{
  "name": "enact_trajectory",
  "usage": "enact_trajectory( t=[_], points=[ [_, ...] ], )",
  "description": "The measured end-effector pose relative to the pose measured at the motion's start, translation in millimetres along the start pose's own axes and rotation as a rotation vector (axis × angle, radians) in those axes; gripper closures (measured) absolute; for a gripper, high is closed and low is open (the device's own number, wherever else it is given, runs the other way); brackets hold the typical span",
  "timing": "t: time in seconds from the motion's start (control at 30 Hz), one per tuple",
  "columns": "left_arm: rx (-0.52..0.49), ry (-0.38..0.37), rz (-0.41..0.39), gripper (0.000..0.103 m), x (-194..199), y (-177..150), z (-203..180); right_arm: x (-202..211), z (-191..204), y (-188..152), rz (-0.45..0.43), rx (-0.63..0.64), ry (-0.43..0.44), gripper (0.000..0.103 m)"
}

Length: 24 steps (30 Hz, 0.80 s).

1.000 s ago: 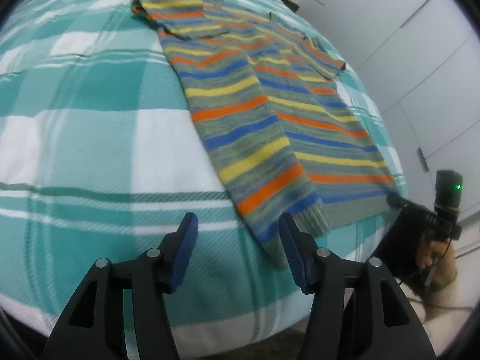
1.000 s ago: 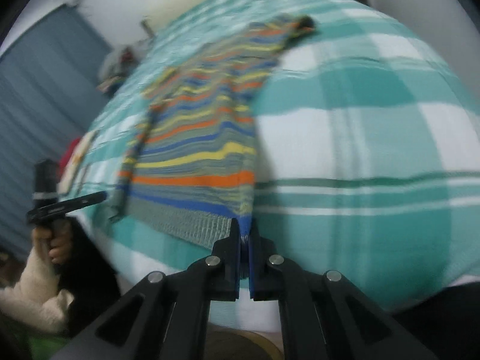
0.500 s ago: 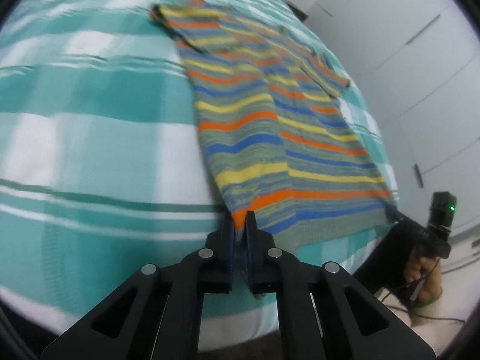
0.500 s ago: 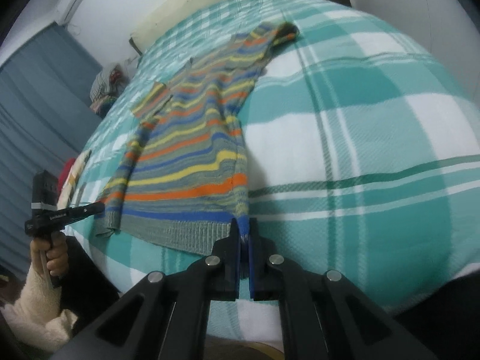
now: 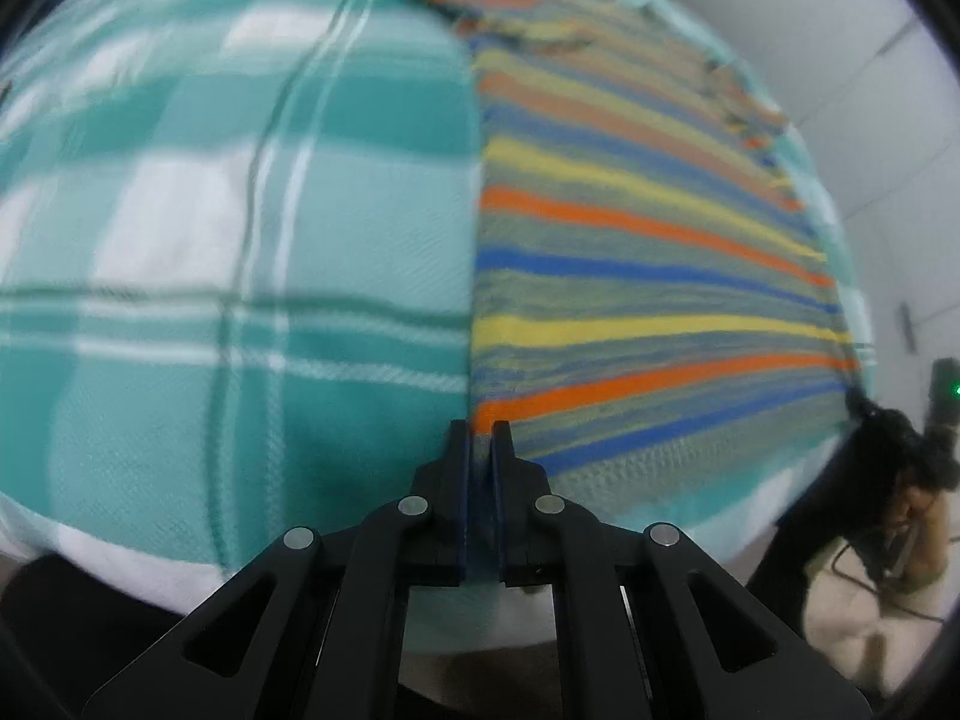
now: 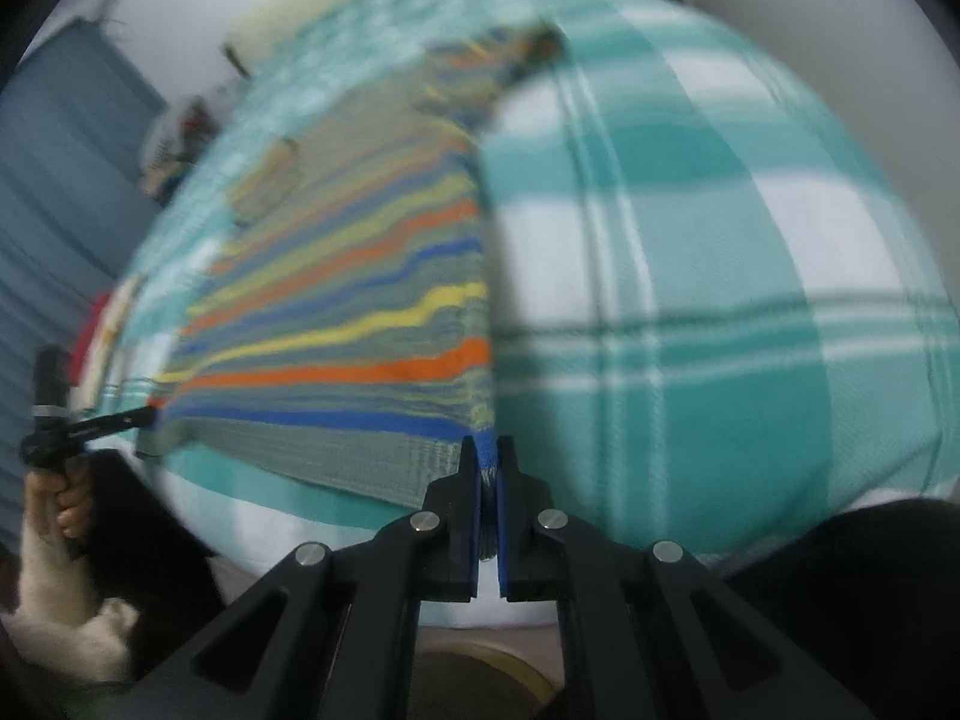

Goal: Fold small clothes
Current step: 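Pull the hem with both tools to spread the sweater flat, then release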

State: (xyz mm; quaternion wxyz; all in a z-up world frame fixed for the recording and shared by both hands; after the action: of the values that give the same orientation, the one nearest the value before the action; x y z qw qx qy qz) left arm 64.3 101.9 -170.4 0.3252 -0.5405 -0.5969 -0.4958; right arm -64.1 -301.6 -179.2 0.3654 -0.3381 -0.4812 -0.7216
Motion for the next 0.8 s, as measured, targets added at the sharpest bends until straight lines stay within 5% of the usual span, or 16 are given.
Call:
enact_trajectory(
  t=[0.07, 0.23, 0.43, 0.53, 0.57, 0.63, 0.73, 0.8],
  points=[
    [0.029, -0.039, -0.006, 0.100, 4.6, 1.6, 2.2, -19.3, -14.2, -5.0, 0.049, -0.063, 0.010, 0.100],
    [0.024, -0.133, -0.069, 0.103, 47.3, 6.3, 3.0, 15.9, -1.2, 7.4, -0.013, -0.029, 0.057, 0.100],
    [-0.011, -0.042, -0.014, 0.100, 8.0, -5.5, 1.1, 10.3, 6.6, 0.7, 0.035, 0.001, 0.029, 0.100],
    [0.025, -0.091, -0.042, 0.083, 5.6, -11.5, 3.7, -13.2, -0.4, -0.6, 0.047, -0.020, 0.025, 0.099],
    [0.044, -0.149, -0.058, 0.060, 9.7, -12.7, 3.7, -16.8, -2.2, -2.1, 0.044, -0.032, 0.039, 0.098],
    [0.065, -0.214, -0.089, 0.032, 17.1, -17.5, 1.8, -16.6, -3.2, -4.9, 0.030, -0.050, 0.075, 0.094],
    [0.045, -0.183, -0.083, 0.027, 9.3, -18.0, -7.9, -14.5, -5.4, -8.7, 0.029, -0.078, 0.130, 0.064],
    [0.019, -0.127, -0.066, 0.028, -3.8, -14.5, -16.3, -20.0, -3.5, -7.1, 0.038, -0.083, 0.148, 0.063]
  ],
)
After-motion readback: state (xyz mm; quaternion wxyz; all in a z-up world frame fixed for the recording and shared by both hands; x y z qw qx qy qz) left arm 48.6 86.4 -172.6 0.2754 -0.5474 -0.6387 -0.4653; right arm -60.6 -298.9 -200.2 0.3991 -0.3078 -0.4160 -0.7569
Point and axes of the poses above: each gripper's, at about its wrist camera, not at the fingertips, and x roughly against the way its jaws point, z to its left, y to its top, the point moved 3 cm from there along -x, roughly the way its jaws point, and after that the axes turned 2 degrees about x, right-handed, at the moved point
